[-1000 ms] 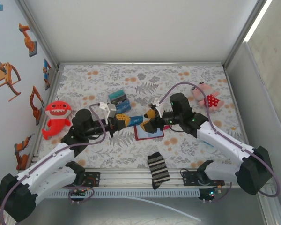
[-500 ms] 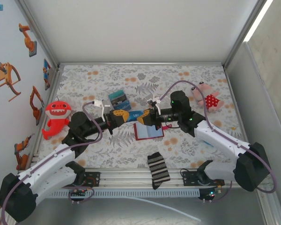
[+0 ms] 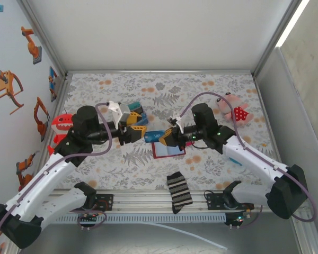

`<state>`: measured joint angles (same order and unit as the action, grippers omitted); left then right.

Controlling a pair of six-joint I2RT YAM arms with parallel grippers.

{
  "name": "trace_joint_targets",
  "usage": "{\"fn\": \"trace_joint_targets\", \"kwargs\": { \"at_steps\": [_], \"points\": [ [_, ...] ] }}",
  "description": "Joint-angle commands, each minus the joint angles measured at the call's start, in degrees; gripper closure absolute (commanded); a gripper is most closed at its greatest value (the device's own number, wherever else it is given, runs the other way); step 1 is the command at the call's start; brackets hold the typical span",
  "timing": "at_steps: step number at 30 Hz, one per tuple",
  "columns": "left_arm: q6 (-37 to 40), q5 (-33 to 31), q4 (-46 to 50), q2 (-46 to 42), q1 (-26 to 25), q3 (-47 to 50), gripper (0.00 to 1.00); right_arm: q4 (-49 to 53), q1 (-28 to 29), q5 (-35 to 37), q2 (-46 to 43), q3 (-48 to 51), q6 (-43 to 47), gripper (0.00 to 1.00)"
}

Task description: Take the credit cards out of the card holder

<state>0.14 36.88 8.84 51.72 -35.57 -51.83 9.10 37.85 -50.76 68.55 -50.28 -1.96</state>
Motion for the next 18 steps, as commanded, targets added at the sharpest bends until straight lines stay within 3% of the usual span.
{"fn": "trace_joint_targets", "kwargs": {
  "at_steps": [1,12,13,16,18],
  "points": [
    [7.7,3.2,14.1,4.3,-0.1,-3.1,0.45,4.3,0.1,-0.5,0.3,-2.9,3.1,1.00],
    [14.1,6.1,24.7,16.2,-3.0,-12.4,0.48,8.6,0.7,-1.3,2.8,-5.5,5.2,1.00],
    [14.6,6.1,25.1,16.8,-3.2,-12.7,0.51,8.7,0.7,-1.3,2.8,-5.4,5.3,1.00],
    [15.9,6.7,26.1,18.8,-3.4,-13.7,0.78,8.7,0.6,-1.0,2.9,-5.5,5.2,1.00],
    [17.0,7.0,26.6,19.8,-3.5,-14.0,0.86,8.9,0.7,-0.4,2.8,-5.6,5.1,1.00]
  ]
}}
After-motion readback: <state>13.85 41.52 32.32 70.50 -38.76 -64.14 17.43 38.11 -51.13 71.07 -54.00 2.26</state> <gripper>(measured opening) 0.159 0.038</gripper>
